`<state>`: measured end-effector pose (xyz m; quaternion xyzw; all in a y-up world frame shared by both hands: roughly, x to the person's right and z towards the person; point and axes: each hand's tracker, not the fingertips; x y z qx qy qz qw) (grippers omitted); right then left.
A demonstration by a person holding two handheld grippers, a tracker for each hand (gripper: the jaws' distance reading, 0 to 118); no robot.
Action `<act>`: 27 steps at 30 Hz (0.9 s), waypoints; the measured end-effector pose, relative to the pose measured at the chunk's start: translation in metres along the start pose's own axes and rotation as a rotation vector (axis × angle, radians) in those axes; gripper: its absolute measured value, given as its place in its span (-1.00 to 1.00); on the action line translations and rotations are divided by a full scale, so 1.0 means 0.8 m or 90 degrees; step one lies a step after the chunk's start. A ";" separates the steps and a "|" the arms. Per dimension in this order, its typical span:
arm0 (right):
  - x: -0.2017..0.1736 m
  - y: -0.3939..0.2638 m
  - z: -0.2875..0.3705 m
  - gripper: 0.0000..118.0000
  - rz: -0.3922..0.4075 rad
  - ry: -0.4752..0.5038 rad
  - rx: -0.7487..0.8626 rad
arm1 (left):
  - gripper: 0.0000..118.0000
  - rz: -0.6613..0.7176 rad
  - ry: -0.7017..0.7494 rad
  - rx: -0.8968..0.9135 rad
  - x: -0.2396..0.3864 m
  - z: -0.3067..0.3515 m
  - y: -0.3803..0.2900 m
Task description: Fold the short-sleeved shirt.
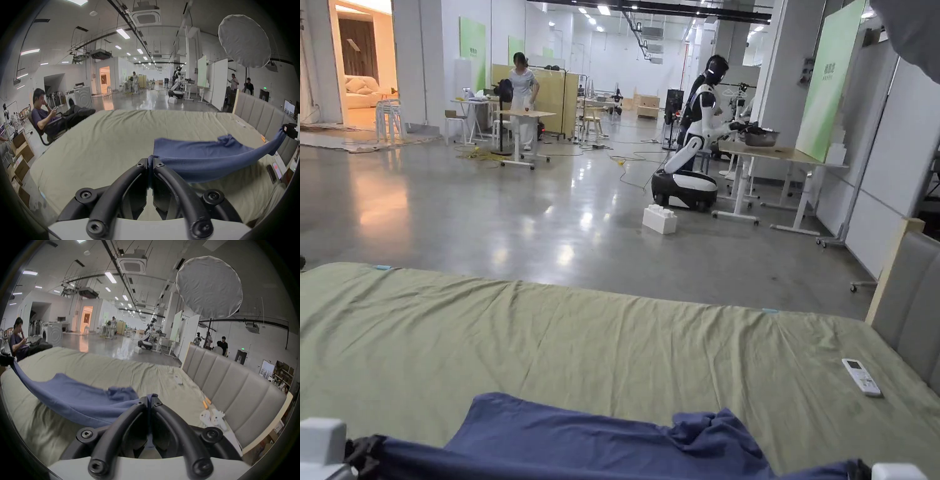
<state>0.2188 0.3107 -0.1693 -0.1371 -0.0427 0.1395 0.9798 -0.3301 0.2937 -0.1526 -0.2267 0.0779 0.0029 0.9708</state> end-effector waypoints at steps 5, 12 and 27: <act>-0.015 -0.077 0.023 -0.94 -0.008 0.030 -0.108 | -0.90 -0.009 0.016 -0.060 -0.004 0.009 -0.082; -0.037 -0.154 0.016 -0.94 -0.008 0.043 -0.273 | -0.90 -0.006 0.017 -0.161 0.000 -0.014 -0.160; -0.064 -0.202 -0.017 -0.66 0.040 0.053 -0.382 | -0.75 -0.084 0.033 -0.289 0.019 -0.060 -0.199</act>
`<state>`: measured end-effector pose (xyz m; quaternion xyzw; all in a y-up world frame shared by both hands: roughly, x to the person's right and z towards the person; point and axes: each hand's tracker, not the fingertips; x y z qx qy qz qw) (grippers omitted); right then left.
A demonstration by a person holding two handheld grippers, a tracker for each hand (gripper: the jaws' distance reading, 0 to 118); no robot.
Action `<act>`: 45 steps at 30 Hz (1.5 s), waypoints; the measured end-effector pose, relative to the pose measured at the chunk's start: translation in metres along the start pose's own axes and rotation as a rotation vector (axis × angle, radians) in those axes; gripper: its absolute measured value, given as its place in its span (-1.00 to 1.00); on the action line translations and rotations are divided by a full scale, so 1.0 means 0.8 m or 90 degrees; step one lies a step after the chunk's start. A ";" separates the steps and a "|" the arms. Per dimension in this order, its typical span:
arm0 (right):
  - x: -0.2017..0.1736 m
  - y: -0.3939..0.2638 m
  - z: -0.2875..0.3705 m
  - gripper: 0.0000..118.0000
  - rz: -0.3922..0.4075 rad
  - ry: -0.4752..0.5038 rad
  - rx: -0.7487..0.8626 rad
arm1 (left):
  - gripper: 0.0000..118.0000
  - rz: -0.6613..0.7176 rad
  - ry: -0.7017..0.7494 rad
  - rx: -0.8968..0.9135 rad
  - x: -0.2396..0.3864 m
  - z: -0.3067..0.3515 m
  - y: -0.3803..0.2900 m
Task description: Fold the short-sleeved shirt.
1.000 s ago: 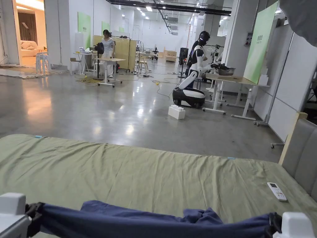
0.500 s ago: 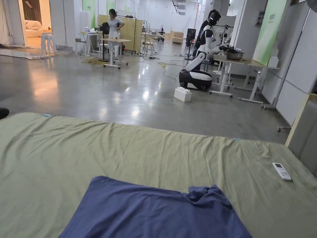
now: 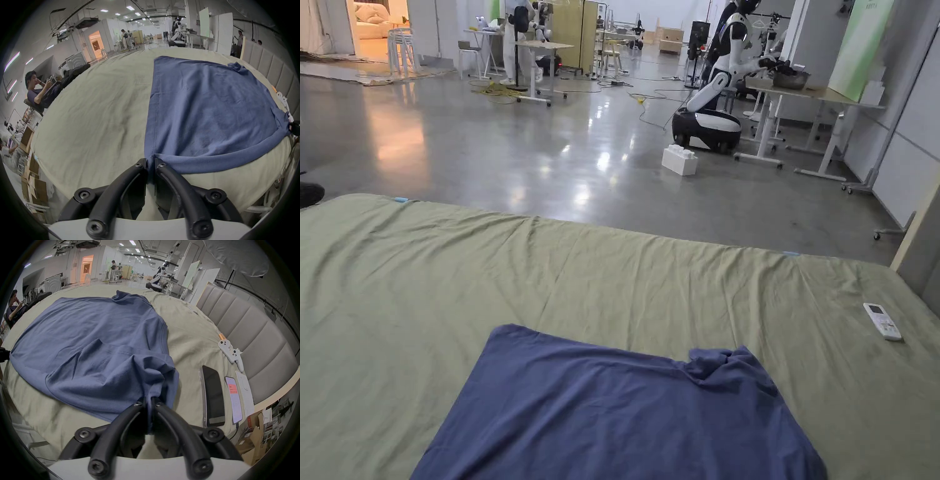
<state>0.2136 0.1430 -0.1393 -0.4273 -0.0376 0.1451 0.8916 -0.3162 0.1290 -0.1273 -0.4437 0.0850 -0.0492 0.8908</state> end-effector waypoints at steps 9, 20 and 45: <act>0.005 0.065 0.067 0.49 -0.071 0.012 0.195 | 0.35 0.063 -0.012 0.137 -0.012 0.051 0.051; -0.040 0.137 0.113 0.14 -0.112 -0.011 0.468 | 0.30 0.091 -0.017 0.430 0.050 0.129 0.136; -0.052 0.119 0.094 -0.99 -0.129 0.002 0.412 | -0.86 0.131 -0.023 0.035 -0.037 0.073 0.065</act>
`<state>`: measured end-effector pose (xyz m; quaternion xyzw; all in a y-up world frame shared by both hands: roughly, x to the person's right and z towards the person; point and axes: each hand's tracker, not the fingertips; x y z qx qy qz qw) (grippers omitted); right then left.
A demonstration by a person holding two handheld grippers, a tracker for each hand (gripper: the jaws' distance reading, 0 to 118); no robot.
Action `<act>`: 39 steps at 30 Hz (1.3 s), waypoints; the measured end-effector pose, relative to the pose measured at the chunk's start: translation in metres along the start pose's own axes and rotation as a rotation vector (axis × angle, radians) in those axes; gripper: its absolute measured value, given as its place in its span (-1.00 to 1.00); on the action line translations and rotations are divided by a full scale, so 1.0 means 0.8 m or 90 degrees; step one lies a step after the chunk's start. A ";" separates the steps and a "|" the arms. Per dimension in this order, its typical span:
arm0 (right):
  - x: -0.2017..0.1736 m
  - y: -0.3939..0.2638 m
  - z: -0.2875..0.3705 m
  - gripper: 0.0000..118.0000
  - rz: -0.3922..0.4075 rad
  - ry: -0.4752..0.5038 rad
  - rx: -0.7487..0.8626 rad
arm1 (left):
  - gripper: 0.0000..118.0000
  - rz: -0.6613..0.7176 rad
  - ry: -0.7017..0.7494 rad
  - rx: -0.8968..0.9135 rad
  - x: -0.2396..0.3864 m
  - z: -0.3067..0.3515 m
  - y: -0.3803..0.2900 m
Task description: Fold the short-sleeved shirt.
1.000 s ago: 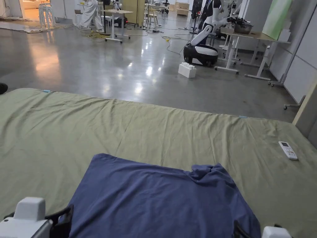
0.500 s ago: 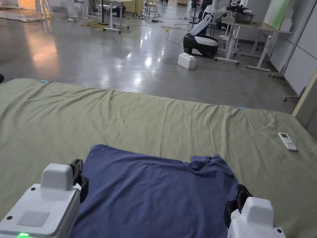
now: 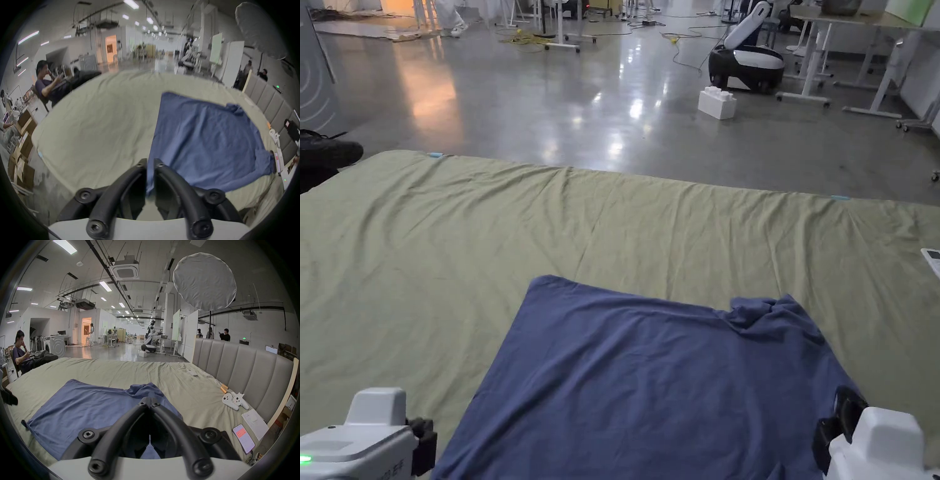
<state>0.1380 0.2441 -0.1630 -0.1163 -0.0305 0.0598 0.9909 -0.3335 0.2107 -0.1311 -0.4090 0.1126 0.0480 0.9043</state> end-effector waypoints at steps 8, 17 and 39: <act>-0.011 -0.016 0.000 -0.99 0.016 0.020 -0.033 | 0.40 0.024 0.008 -0.115 -0.008 -0.066 -0.021; -0.003 -0.033 0.004 -0.99 0.027 0.019 -0.065 | -0.02 0.004 -0.011 -0.171 -0.001 -0.100 -0.022; 0.131 -0.098 -0.013 0.16 -0.018 -0.016 -0.420 | -0.86 -0.025 -0.081 -0.104 0.008 -0.043 -0.013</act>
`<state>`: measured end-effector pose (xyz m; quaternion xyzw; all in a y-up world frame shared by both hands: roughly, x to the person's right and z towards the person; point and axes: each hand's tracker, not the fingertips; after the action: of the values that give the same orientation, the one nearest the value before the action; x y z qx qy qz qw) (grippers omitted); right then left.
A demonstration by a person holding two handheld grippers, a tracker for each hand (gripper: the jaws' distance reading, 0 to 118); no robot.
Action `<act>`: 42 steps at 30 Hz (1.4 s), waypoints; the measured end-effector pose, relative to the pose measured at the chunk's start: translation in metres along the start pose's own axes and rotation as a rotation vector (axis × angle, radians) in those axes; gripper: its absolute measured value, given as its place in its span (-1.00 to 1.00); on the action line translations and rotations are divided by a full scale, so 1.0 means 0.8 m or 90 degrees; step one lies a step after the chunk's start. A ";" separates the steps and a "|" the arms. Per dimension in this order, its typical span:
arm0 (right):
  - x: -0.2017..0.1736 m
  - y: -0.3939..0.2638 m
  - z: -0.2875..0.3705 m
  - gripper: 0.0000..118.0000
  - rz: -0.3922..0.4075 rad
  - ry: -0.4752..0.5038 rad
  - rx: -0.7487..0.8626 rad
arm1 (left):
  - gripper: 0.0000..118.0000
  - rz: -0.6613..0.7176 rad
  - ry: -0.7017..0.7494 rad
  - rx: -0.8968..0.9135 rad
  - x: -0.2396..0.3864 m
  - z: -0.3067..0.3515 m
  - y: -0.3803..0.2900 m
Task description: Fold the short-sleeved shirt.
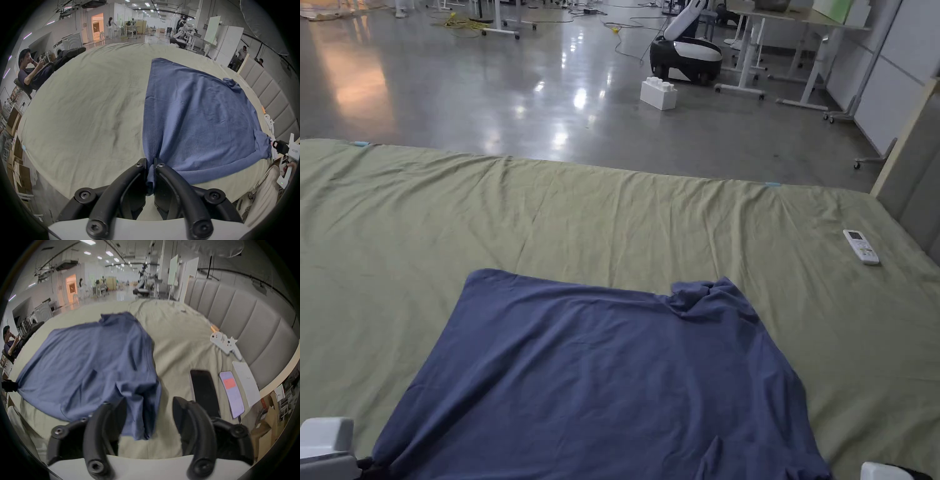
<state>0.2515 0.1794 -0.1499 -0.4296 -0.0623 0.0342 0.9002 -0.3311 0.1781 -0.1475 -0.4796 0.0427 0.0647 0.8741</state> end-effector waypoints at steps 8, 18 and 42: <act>-0.019 -0.031 -0.053 0.15 0.029 -0.002 -0.129 | -0.86 -0.011 0.012 -0.015 0.014 -0.002 -0.006; -0.019 -0.015 -0.023 -0.87 0.044 0.031 -0.109 | -0.86 0.001 0.004 -0.012 0.011 -0.011 -0.003; -0.036 0.160 -0.061 -0.87 -0.020 0.022 0.052 | -0.86 0.020 0.023 0.122 0.033 -0.074 0.140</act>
<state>0.2288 0.2188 -0.2824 -0.3921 -0.0521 0.0150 0.9183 -0.3227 0.1895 -0.2764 -0.3940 0.0719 0.0652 0.9139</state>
